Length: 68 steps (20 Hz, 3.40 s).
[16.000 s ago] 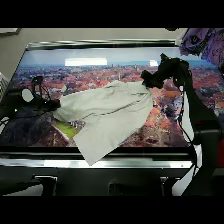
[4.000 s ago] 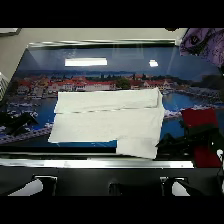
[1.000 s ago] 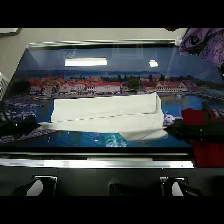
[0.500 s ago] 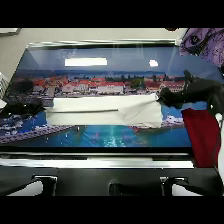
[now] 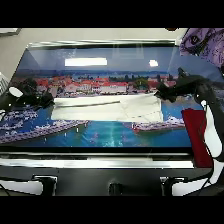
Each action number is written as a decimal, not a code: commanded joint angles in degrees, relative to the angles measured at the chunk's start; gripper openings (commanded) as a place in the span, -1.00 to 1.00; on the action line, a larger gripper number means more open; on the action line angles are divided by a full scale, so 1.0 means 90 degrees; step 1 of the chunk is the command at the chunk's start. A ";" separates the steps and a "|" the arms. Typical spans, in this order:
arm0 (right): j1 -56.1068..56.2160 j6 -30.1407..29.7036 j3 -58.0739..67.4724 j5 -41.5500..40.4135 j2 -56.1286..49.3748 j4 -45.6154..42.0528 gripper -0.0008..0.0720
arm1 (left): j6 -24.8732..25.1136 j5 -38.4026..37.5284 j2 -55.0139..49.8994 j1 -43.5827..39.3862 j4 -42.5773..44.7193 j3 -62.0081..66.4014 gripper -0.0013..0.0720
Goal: Fold the clothes and pants, and hang the long-sleeved shirts on hangers.
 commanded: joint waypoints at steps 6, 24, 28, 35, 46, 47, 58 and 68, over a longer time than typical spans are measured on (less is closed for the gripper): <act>-0.0617 -0.0032 0.0721 -0.1154 -0.0194 -0.0066 0.33 | -0.0146 -0.0192 -0.0155 0.0027 0.0034 0.0573 0.51; -0.0491 -0.1175 0.0792 -0.2407 -0.1634 0.0612 -0.15 | -0.0129 -0.0498 0.0350 0.0250 0.0306 0.1083 0.52; -0.0328 -0.0605 0.0794 -0.2273 -0.1001 0.0406 -0.89 | -0.0126 -0.0476 0.0287 -0.0172 0.0083 0.1081 0.40; -0.0328 0.0746 0.0923 -0.2820 0.1158 -0.1285 -0.89 | -0.0126 -0.0024 -0.0539 -0.2416 -0.1554 0.1083 -0.91; -0.0328 0.1076 0.0964 -0.3398 0.2579 -0.2215 -0.89 | -0.0716 0.0746 -0.2970 -0.5710 -0.3315 0.3461 -0.92; -0.0328 0.1117 0.0998 -0.3468 0.2586 -0.2210 -0.89 | -0.0882 0.0748 -0.3203 -0.5897 -0.3315 0.3750 -0.92; -0.0328 0.1241 0.1892 -0.3191 0.2584 -0.2489 -0.89 | -0.1651 0.1860 -0.4114 -0.6399 -0.3653 0.4648 -0.92; -0.0318 0.1642 0.2120 -0.3050 0.2259 -0.2008 -0.89 | -0.1625 0.0763 -0.3359 -0.5236 -0.3147 0.4643 -0.92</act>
